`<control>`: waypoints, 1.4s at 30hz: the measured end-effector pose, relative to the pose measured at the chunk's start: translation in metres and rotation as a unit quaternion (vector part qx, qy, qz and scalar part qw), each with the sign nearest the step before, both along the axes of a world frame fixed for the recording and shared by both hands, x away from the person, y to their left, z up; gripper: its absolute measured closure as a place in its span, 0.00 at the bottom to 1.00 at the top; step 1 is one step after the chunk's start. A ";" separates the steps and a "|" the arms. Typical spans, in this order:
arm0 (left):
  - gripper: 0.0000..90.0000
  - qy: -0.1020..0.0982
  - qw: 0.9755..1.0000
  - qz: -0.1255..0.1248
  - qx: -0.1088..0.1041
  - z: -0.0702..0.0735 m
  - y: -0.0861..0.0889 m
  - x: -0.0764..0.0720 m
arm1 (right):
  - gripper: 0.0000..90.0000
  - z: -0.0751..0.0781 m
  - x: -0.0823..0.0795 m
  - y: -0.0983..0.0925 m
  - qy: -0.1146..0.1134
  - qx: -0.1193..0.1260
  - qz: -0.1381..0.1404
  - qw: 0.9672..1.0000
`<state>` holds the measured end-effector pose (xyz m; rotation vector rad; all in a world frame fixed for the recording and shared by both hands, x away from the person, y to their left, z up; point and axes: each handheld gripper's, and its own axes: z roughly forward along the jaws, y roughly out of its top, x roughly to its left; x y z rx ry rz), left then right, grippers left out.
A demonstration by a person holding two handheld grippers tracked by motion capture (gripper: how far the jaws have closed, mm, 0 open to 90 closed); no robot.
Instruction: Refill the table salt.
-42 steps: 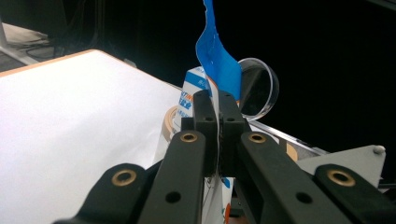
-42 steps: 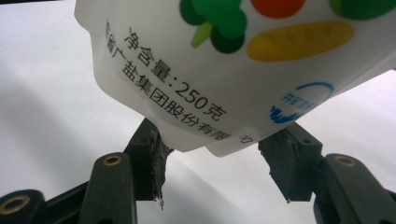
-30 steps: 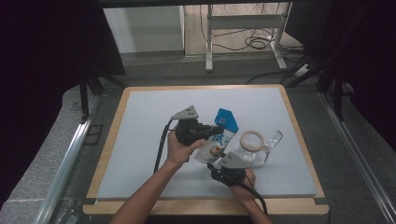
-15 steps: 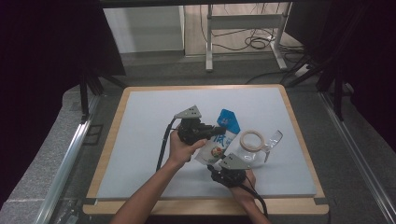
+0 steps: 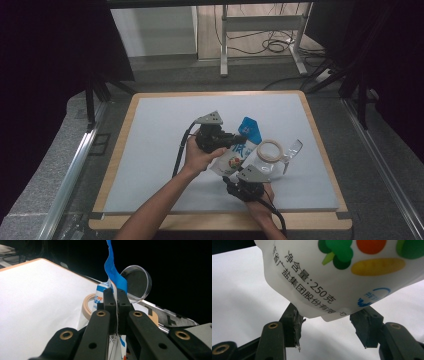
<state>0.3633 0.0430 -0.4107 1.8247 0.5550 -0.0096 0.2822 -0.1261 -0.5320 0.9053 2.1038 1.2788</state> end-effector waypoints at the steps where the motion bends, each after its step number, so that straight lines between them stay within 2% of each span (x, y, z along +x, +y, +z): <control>1: 1.00 0.001 1.000 -0.004 0.001 0.001 -0.001 0.001 | 0.50 0.000 0.000 0.000 -0.001 0.000 -0.003 1.000; 9: 1.00 -0.001 1.000 -0.016 0.016 0.007 -0.007 0.006 | 0.50 0.002 -0.002 -0.002 -0.007 0.019 -0.016 1.000; 14: 1.00 0.007 0.999 -0.024 0.023 0.007 -0.010 0.011 | 0.50 0.000 -0.003 -0.003 -0.003 0.023 -0.023 0.999; 21: 1.00 0.023 0.999 -0.034 0.021 0.005 -0.009 0.019 | 0.50 0.000 -0.003 -0.002 -0.001 0.023 -0.025 0.999; 26: 1.00 0.021 0.998 -0.045 0.038 0.008 -0.011 0.024 | 0.50 0.000 -0.003 0.001 0.002 0.022 -0.028 0.999; 30: 1.00 0.026 0.997 -0.052 0.054 0.012 -0.014 0.029 | 0.50 0.002 -0.001 0.003 0.006 0.024 -0.034 0.999; 32: 1.00 0.035 0.996 -0.059 0.051 0.012 -0.016 0.033 | 0.51 0.002 -0.001 0.004 0.006 0.025 -0.036 0.999; 35: 1.00 0.038 0.995 -0.063 0.060 0.013 -0.019 0.036 | 0.51 0.005 0.001 0.002 0.003 0.031 -0.043 0.999; 36: 1.00 0.042 0.995 -0.064 0.057 0.013 -0.019 0.036 | 0.51 0.006 0.002 0.001 0.002 0.032 -0.045 0.998; 38: 1.00 0.042 0.996 -0.062 0.055 0.014 -0.020 0.036 | 0.51 0.006 0.003 0.000 0.000 0.033 -0.048 0.998; 40: 1.00 0.033 0.996 -0.059 0.059 0.016 -0.020 0.035 | 0.51 0.006 0.005 -0.002 0.001 0.032 -0.047 0.998; 42: 1.00 0.029 0.996 -0.059 0.054 0.017 -0.019 0.032 | 0.50 0.005 0.007 -0.003 0.002 0.029 -0.048 0.998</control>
